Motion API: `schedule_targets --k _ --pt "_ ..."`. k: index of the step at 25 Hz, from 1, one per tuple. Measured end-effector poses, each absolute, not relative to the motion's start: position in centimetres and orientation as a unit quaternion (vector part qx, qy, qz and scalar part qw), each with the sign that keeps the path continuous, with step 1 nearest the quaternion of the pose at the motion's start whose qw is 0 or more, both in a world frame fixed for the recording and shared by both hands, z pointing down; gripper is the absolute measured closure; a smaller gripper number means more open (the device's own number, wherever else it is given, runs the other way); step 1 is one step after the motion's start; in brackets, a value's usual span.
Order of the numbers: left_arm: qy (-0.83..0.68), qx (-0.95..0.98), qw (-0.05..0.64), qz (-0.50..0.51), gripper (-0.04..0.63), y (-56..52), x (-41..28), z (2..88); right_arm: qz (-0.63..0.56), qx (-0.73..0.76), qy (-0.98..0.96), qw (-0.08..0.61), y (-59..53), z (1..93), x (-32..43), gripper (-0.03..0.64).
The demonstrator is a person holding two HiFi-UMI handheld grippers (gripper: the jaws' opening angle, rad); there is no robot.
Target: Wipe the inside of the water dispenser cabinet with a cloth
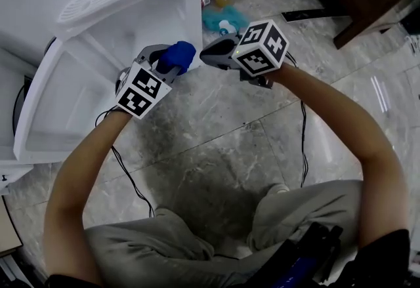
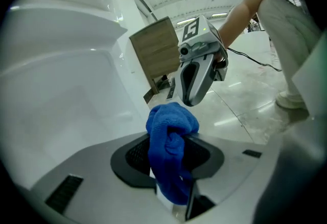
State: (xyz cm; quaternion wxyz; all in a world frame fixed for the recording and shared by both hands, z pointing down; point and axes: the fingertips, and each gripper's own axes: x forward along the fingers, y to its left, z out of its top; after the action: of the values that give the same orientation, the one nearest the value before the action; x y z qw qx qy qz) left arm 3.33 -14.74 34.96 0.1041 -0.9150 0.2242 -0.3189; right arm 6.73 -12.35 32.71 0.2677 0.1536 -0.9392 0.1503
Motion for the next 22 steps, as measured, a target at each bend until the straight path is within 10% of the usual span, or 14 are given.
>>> schedule_targets --k 22 --pt "0.151 -0.894 0.088 -0.412 0.462 -13.5 2.0 39.5 0.119 0.128 -0.907 0.384 -9.7 36.8 10.3 0.618"
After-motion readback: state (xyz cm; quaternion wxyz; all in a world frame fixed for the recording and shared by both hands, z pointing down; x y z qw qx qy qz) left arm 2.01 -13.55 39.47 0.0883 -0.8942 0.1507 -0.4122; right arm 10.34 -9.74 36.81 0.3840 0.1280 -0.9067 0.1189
